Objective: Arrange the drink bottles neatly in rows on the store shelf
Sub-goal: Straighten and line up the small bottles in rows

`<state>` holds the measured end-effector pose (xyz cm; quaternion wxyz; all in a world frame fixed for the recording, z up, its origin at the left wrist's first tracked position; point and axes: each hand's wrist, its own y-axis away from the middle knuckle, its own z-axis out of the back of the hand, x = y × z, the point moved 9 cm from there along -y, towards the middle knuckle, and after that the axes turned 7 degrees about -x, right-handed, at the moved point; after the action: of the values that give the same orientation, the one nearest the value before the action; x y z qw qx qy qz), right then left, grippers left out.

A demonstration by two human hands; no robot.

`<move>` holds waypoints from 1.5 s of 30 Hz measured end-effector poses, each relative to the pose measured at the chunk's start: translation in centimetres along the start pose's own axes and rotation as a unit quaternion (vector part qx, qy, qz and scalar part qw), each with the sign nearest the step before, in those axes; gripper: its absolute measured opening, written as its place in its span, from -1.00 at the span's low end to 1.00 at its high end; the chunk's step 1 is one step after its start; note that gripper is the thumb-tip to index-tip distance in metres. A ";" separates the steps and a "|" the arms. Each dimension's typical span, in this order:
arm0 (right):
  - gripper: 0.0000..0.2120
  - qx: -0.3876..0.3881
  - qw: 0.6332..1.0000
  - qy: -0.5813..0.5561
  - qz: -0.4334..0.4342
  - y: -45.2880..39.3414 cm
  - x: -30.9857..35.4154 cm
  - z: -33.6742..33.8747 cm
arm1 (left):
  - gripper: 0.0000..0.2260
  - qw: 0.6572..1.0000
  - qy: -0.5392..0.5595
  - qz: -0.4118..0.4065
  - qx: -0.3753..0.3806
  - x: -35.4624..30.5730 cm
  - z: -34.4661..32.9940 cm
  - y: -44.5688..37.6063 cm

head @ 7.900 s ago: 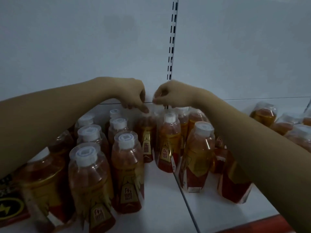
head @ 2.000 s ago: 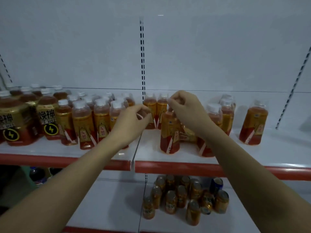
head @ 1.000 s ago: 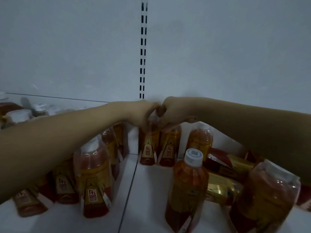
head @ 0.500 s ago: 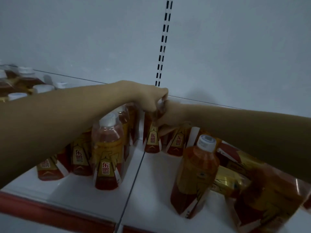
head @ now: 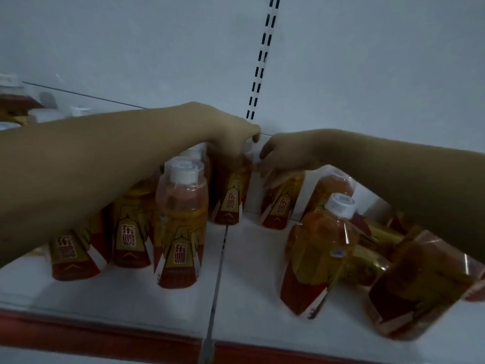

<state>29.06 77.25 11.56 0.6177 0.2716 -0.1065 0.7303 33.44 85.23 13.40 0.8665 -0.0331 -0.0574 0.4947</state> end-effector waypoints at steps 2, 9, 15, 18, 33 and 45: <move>-0.71 -0.021 1.000 0.022 -0.008 0.8 -0.3 1.6 | -0.26 1.000 0.001 -0.001 0.004 -0.3 -0.3 0.3; -0.81 -0.211 0.974 -0.039 0.079 7.2 0.6 9.3 | -0.35 0.995 -0.047 -0.012 -0.088 -3.2 3.9 2.3; -0.81 -0.331 0.918 -0.153 0.157 14.3 -0.3 13.7 | -0.58 0.974 0.095 -0.013 -0.205 -8.6 9.0 6.9; -0.83 -0.352 0.885 -0.241 0.187 17.9 -2.3 12.8 | -0.72 0.917 0.276 0.006 -0.288 -11.5 8.9 10.0; -0.39 -0.242 0.900 -0.337 0.138 18.4 -15.7 -9.3 | -0.31 0.802 0.451 0.188 -0.344 -19.6 -3.7 15.9; -0.58 -0.148 0.876 -0.419 0.188 20.2 -14.9 -8.8 | -0.42 0.782 0.543 0.127 -0.277 -20.2 -3.7 17.0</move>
<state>8.63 64.69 0.00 0.3998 0.4325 -0.5110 0.6261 9.30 76.47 6.40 0.6373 -0.5419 0.2930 0.4629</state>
